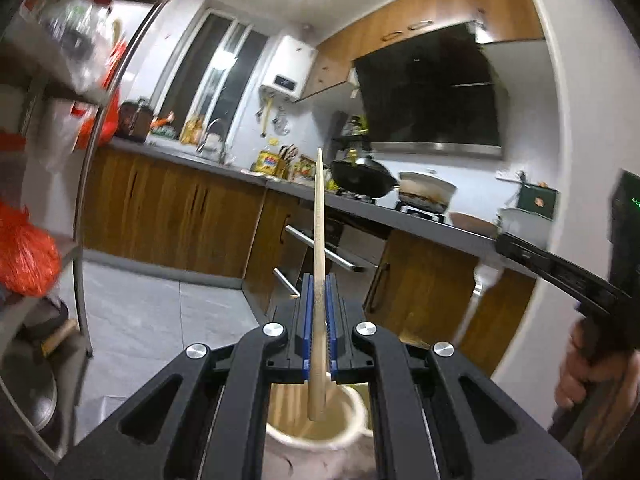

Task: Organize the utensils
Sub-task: 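Lower the chopstick into the large compartment with left while right lowers fork into small compartment, then open both tools to release the chopstick and the gold fork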

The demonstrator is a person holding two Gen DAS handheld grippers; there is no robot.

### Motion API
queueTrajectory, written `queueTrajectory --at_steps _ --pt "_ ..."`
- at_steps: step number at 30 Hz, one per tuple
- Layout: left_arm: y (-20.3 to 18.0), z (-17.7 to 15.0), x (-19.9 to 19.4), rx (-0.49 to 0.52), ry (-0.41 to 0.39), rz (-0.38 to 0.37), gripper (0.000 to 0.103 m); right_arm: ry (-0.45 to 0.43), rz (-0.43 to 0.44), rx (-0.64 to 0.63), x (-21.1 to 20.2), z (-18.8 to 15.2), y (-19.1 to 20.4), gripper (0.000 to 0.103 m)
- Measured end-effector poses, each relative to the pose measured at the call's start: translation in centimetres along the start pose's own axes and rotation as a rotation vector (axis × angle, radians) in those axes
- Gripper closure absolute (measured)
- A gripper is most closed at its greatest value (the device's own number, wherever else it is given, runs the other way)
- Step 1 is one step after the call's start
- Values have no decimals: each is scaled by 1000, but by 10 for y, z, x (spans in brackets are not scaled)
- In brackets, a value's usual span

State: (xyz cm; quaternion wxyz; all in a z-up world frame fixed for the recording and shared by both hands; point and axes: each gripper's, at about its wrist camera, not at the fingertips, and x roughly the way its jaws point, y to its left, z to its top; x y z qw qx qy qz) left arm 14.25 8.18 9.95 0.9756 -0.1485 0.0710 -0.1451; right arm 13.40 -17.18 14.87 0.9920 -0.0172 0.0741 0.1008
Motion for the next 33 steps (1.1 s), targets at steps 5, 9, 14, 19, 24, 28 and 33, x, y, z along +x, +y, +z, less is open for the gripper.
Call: queueTrajectory --at_steps 5,9,14,19,24,28,33 --pt "17 -12 26 -86 2 -22 97 13 -9 7 16 -14 0 100" --pt "20 -24 31 -67 -2 -7 97 34 -14 10 26 -28 4 100" --pt "23 -34 25 -51 -1 5 97 51 -7 0 33 -40 12 100" --pt "23 -42 17 -26 18 20 97 67 -7 -35 35 -45 21 100" --pt "21 -47 11 -8 34 19 97 73 -4 -43 33 -47 23 100" --pt "16 -47 13 7 36 28 97 81 -2 -39 33 -51 23 100" --pt "11 -49 11 55 64 50 97 101 10 -53 34 -54 24 100"
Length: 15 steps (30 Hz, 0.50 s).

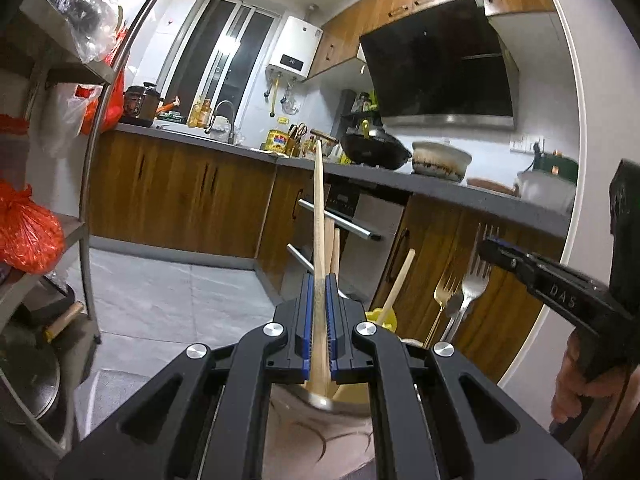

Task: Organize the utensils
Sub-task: 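Open both tools to release the chopstick and the gold fork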

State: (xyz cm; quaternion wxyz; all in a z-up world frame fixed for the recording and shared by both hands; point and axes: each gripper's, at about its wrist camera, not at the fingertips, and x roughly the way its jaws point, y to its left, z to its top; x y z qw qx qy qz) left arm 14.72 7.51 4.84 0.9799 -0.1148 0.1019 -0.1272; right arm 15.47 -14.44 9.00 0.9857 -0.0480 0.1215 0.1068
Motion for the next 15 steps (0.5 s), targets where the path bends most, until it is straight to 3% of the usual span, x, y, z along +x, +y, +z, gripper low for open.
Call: queueTrajectory --at_steps 6,10,15 --pt "-10 -2 -13 81 39 38 97 29 32 -26 3 -3 5 100" --pt "-16 -1 -18 117 93 102 97 53 58 -45 9 -7 11 100" --pt "-12 5 -16 82 158 135 97 84 83 -59 18 -10 18 100"
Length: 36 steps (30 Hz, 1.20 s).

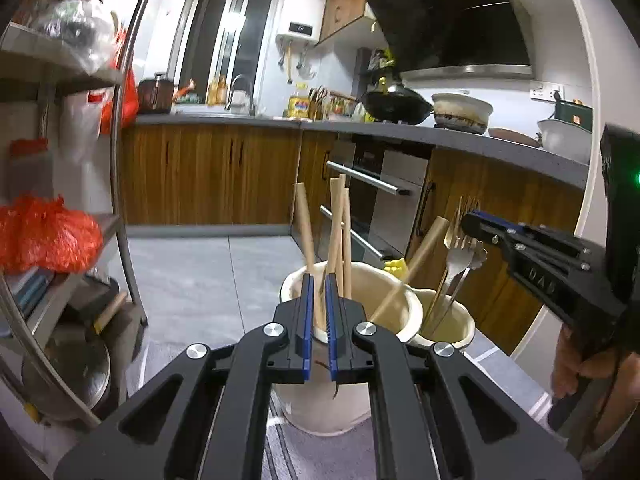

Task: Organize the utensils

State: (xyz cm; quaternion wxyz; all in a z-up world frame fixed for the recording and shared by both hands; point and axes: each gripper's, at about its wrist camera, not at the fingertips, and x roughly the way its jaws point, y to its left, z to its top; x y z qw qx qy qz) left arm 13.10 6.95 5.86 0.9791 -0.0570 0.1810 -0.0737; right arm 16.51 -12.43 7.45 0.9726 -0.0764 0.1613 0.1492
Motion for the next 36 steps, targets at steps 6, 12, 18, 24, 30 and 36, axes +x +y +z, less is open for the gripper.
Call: queueTrajectory --at_steps 6,12,18,24,30,36 --pt "2 -1 -7 -5 -7 -1 97 25 6 17 12 -1 -5 100" --pt "1 -3 -12 -1 -1 -12 97 40 10 23 17 -5 -9 79" --pt "4 -1 -23 3 0 -8 97 -14 18 56 -4 2 -15 66" --pt "5 -3 -38 10 15 -4 95 -50 -4 65 -34 8 -22 50" --pt "5 -15 -56 19 30 4 78 -33 -14 117 -59 -8 -31 38" --pt "2 -34 -70 54 30 30 48 7 -6 143 -72 -40 -29 20"
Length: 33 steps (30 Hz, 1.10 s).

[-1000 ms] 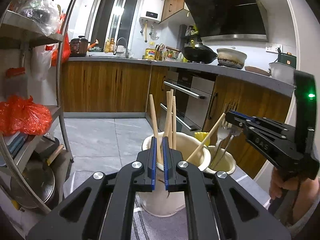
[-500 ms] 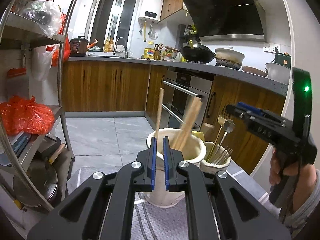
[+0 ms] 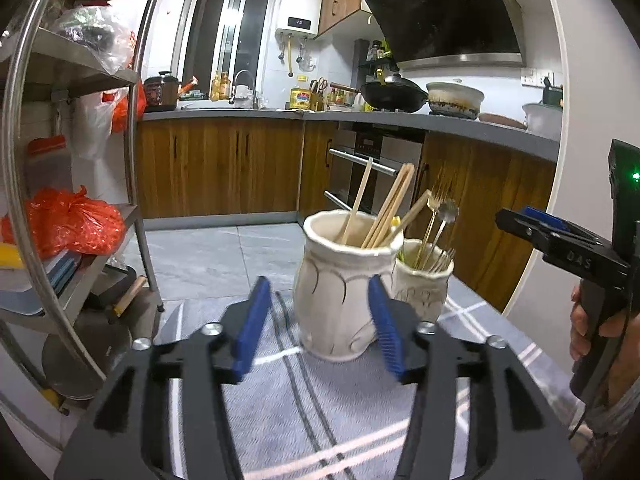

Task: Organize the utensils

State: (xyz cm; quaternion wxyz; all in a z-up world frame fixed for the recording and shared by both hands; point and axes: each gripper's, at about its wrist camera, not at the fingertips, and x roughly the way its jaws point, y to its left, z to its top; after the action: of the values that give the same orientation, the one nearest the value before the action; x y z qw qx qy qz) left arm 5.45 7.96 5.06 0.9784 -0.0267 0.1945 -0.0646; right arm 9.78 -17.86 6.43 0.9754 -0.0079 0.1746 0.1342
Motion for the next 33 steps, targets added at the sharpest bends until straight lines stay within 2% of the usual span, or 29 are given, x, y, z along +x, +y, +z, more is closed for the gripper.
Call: queueTrajectory --at_steps 3,5,7,11,21,26,33 --pt "-3 -8 -3 34 -8 30 35 12 -1 -3 -2 -14 2 11" --pt "-6 -12 -5 48 -23 42 23 19 -1 -6 -2 -22 4 9" --pt "-7 -15 -7 52 -35 46 16 28 4 -7 -1 -30 4 7" --pt "-7 -20 -4 56 -49 66 8 24 5 -21 2 -40 6 5" --pt "-2 -24 0 41 -66 86 6 -4 12 -53 5 -55 10 5" --pt "-5 -25 -2 58 -79 99 6 -46 7 -41 -3 -55 8 5" --pt "-7 -27 -5 55 -85 101 6 -49 6 -32 -3 -54 7 5"
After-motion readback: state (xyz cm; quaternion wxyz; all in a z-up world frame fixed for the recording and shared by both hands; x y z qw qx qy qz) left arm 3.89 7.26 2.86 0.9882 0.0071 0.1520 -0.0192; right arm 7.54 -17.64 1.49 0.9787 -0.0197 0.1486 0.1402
